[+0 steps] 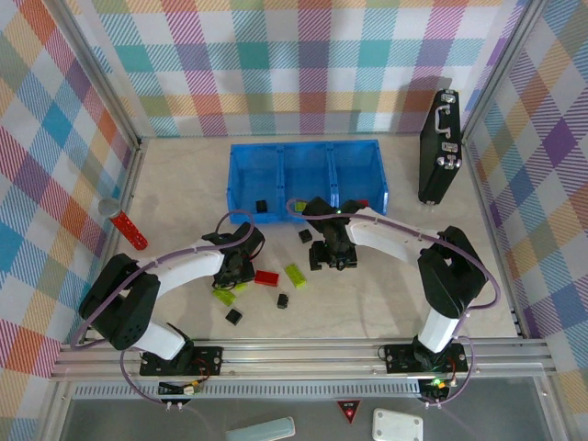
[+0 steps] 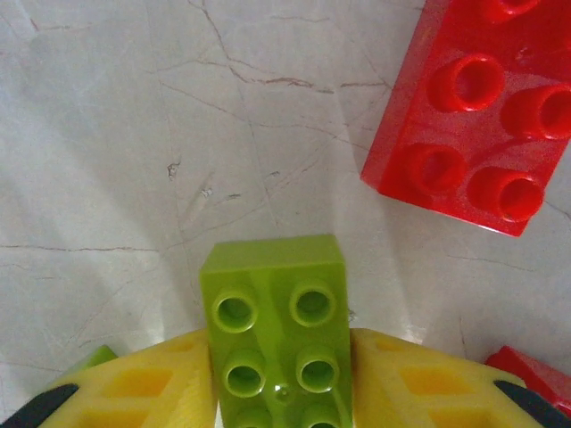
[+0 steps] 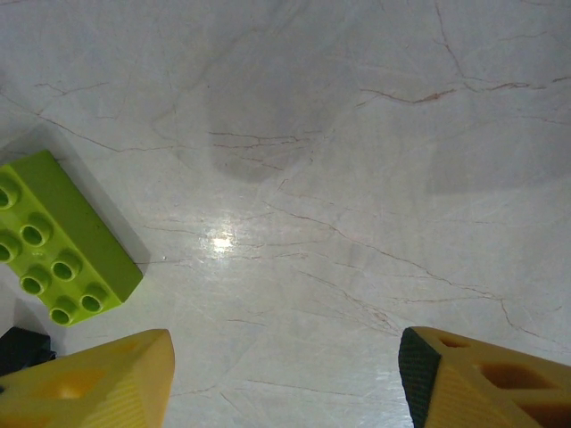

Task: Sort the legos into containers by color
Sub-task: Pick up the lego from the bottom-left of the table.

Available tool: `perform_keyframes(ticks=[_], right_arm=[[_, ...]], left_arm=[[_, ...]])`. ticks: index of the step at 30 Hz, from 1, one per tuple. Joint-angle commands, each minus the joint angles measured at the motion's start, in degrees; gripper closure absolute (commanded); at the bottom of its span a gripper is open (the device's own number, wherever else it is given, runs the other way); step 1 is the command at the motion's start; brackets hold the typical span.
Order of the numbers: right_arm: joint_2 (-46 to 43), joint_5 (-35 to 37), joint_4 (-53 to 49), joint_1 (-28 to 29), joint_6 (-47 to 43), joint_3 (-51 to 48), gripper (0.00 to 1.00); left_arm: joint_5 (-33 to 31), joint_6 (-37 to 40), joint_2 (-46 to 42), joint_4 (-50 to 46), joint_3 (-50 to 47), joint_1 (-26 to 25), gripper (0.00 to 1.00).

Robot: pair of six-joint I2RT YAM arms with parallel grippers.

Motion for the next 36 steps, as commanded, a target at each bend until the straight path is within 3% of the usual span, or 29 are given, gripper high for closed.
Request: perform_keyframes(ticks=[1,20,36], right_arm=[[0.7,0.5,-2.1,0.7,-0.1,1.6,0.31],[-4.7,4.5,-3.6,0.0,0.5,0.0,0.31],[-17.2,6.3,-3.5,-7.4,0.6,-11.2,0.31]], left_arm=[[-0.3,0.4,-0.3,-0.6,-0.3,0.5,0.62],[-1.6,7.1,-3.8,-9.7,11.3,0.5,0.66],[1.9,12.4,10.4,-10.9,33.5,-3.4,0.66]])
